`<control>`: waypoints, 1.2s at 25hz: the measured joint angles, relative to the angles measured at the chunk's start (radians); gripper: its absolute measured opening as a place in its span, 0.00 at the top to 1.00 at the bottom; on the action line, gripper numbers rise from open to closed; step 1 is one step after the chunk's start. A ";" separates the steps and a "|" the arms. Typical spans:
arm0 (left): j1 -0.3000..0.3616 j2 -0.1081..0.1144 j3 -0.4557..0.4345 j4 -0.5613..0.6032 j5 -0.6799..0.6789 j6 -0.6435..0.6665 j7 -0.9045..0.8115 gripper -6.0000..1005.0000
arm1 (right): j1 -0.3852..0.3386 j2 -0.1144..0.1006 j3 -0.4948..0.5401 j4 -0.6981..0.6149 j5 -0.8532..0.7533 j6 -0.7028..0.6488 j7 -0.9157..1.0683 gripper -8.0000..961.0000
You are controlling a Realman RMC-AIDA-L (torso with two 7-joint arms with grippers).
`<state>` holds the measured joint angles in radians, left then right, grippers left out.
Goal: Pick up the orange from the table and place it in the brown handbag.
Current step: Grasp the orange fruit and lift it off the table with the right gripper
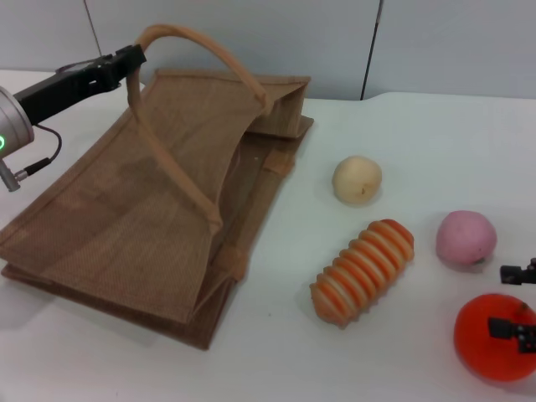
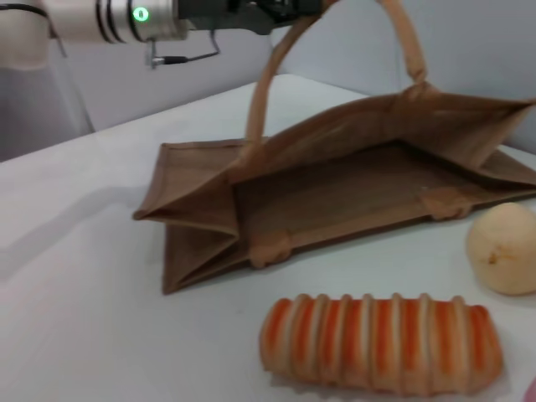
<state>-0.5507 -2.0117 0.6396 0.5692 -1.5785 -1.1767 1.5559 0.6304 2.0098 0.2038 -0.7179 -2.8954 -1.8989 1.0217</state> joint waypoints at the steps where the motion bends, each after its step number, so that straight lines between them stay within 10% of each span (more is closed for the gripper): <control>1: 0.000 0.000 0.000 0.000 0.000 0.000 0.000 0.88 | -0.001 -0.001 -0.009 -0.003 0.000 0.000 0.008 0.15; 23: -0.004 0.002 0.000 -0.013 0.000 0.007 0.000 0.88 | 0.004 0.011 -0.110 0.013 -0.001 0.134 0.086 0.20; 30: -0.004 0.003 0.000 -0.014 0.000 0.007 0.000 0.88 | 0.005 0.010 -0.113 0.007 -0.001 0.133 0.077 0.45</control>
<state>-0.5549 -2.0084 0.6396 0.5552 -1.5785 -1.1692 1.5557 0.6350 2.0198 0.0904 -0.7113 -2.8961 -1.7656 1.0987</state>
